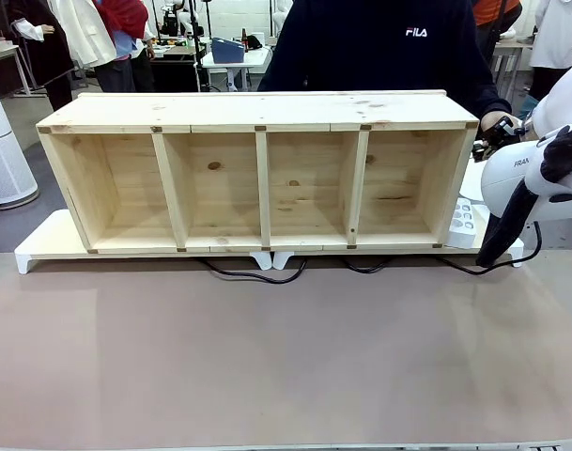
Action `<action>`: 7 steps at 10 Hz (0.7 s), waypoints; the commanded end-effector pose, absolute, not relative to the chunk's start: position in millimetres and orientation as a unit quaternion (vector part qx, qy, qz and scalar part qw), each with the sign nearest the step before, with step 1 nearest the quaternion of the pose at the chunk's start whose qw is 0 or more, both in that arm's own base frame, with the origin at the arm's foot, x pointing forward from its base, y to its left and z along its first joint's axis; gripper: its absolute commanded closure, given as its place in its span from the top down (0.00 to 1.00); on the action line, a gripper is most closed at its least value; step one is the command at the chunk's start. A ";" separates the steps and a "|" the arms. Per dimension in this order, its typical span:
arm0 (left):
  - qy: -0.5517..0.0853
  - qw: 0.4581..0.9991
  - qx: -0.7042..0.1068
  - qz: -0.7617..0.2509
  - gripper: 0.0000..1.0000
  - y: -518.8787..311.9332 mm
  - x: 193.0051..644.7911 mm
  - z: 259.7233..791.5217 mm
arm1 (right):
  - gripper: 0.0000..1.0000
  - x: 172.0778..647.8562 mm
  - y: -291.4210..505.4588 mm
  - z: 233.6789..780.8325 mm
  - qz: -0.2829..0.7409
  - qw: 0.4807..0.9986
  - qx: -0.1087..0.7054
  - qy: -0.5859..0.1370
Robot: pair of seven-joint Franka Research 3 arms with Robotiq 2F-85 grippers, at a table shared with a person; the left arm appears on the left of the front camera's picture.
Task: Perform cable management.
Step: Release the Power Cable when the human grasps it.
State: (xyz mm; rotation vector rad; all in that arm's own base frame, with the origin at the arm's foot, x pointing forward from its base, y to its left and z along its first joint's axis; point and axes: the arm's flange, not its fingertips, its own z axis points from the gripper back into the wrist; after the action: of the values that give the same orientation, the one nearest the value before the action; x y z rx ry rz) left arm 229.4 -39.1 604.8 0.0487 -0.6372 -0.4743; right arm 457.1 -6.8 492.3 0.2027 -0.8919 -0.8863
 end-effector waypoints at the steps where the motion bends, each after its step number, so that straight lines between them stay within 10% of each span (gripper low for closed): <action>1: -0.315 0.920 0.021 -0.231 1.00 -40.4 230.9 605.6 | 1.00 457.0 -7.1 491.5 -0.415 0.806 0.092 -0.413; 7: -0.315 0.920 0.021 -0.231 1.00 -40.4 230.9 605.6 | 1.00 457.0 -7.1 491.5 -0.415 0.806 0.092 -0.413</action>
State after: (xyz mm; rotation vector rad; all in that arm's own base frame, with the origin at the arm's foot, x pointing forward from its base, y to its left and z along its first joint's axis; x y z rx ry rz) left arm 229.4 -39.1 604.8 0.0487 -0.6372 -0.4743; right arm 457.1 -6.8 492.3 0.2027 -0.8919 -0.8863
